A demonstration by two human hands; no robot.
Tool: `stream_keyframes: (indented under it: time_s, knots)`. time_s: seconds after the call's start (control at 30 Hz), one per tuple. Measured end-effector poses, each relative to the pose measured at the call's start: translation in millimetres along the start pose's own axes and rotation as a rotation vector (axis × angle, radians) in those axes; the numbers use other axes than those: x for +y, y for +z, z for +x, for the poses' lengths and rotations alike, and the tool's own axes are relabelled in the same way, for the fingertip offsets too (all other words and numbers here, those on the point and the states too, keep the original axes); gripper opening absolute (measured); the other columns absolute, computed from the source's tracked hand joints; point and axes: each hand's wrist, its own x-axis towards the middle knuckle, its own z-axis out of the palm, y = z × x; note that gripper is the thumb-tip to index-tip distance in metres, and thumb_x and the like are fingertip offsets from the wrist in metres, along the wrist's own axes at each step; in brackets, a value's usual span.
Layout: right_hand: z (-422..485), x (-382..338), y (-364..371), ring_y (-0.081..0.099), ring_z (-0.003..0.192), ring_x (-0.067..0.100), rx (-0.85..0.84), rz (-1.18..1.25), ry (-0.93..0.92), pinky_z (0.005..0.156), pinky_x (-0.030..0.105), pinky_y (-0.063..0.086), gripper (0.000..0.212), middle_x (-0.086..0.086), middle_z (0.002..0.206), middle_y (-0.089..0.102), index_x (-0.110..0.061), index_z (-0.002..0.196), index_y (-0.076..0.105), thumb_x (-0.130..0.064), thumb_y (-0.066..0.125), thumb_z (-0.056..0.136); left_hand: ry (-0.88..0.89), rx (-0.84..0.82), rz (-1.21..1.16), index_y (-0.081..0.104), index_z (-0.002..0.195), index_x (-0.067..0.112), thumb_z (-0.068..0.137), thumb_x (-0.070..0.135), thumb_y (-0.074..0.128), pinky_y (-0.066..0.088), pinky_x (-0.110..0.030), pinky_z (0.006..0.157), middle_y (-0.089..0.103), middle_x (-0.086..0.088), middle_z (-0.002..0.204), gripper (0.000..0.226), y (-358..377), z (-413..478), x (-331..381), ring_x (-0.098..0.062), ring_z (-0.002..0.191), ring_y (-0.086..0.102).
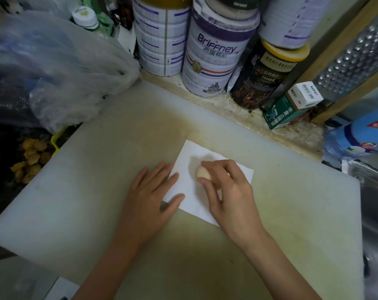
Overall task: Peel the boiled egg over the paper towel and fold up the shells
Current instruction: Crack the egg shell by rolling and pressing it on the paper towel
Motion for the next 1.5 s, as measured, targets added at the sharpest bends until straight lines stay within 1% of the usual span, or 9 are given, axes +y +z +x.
stream_keyframes:
  time_s: [0.27,0.37,0.6,0.7,0.8,0.97,1.07,1.3,1.5]
  knots:
    - [-6.9,15.1,6.0,0.057,0.096,0.023,-0.040,-0.036,0.011,0.083,0.026,0.048,0.028,0.011,0.121,0.052,-0.018,0.120,0.061,-0.021,0.057,0.093,-0.056,-0.052,-0.014,0.066,0.117,0.012,0.087,0.039,0.051,0.026,-0.046,0.112,0.054,-0.005,0.137,0.044,-8.8,4.6,13.9,-0.020,0.133,0.043]
    - [-12.7,17.9,9.4,0.054,0.089,0.024,0.032,-0.033,-0.003,0.076,0.034,0.052,0.030,0.010,0.107,0.049,-0.018,0.122,0.061,-0.022,0.059,0.092,0.057,-0.060,0.065,0.066,0.115,0.006,0.082,0.027,0.063,0.031,-0.052,0.107,0.056,-0.012,0.134,0.040,-10.6,16.3,31.6,-0.030,0.128,0.049]
    - [-16.3,34.3,5.6,0.065,0.088,0.021,0.131,0.019,0.018,0.074,0.025,0.047,0.027,0.003,0.101,0.067,-0.007,0.106,0.059,-0.025,0.064,0.087,0.226,-0.187,-0.009,0.062,0.122,0.006,0.076,0.011,0.076,0.053,-0.038,0.082,0.065,-0.009,0.121,0.048,-9.9,43.6,50.4,-0.026,0.104,0.066]
    - [-18.4,41.1,5.7,0.059,0.109,0.020,0.016,0.022,-0.030,0.088,0.030,0.050,0.038,0.005,0.120,0.062,-0.007,0.117,0.058,-0.027,0.067,0.085,0.223,-0.217,-0.036,0.057,0.128,0.007,0.082,0.011,0.069,0.053,-0.039,0.086,0.062,-0.009,0.126,0.047,-7.2,49.7,46.7,-0.026,0.111,0.061]
    - [-14.3,44.3,2.1,0.059,0.105,0.021,-0.038,0.038,-0.040,0.081,0.036,0.054,0.041,0.007,0.120,0.057,-0.009,0.123,0.056,-0.019,0.069,0.085,0.210,-0.237,-0.081,0.053,0.131,0.010,0.087,0.016,0.064,0.048,-0.040,0.093,0.059,-0.005,0.130,0.046,-3.1,56.3,43.0,-0.023,0.117,0.055]
    - [-6.9,50.0,-10.0,0.061,0.095,0.002,-0.001,0.300,0.046,0.083,0.012,0.048,0.041,-0.015,0.106,0.063,-0.023,0.115,0.058,-0.024,0.075,0.077,0.058,-0.193,-0.314,0.060,0.118,0.021,0.079,0.027,0.074,0.047,-0.018,0.081,0.065,0.013,0.106,0.042,-9.9,58.3,37.5,-0.003,0.092,0.058]
    - [-7.9,53.0,-6.5,0.055,0.098,0.004,-0.064,0.225,0.043,0.082,0.008,0.041,0.035,-0.016,0.103,0.062,-0.020,0.110,0.061,-0.029,0.073,0.079,0.033,-0.216,-0.314,0.061,0.110,0.025,0.078,0.030,0.075,0.044,-0.012,0.076,0.061,0.022,0.099,0.035,-9.0,51.1,35.1,0.002,0.089,0.056]
    - [-3.3,60.0,-1.1,0.054,0.102,0.020,0.000,0.077,-0.036,0.091,0.018,0.037,0.034,0.006,0.108,0.063,-0.007,0.114,0.064,-0.024,0.066,0.085,0.170,-0.086,-0.194,0.067,0.113,0.007,0.074,0.025,0.074,0.048,-0.028,0.089,0.066,-0.005,0.112,0.043,0.1,50.6,36.5,-0.017,0.101,0.060]
    - [-8.3,60.4,2.6,0.056,0.106,0.015,0.012,0.123,-0.068,0.091,0.025,0.045,0.032,0.003,0.113,0.064,-0.008,0.114,0.059,-0.023,0.066,0.086,0.155,-0.018,-0.183,0.068,0.107,0.001,0.072,0.020,0.074,0.048,-0.028,0.087,0.071,-0.012,0.103,0.041,10.0,51.1,32.8,-0.014,0.097,0.058]
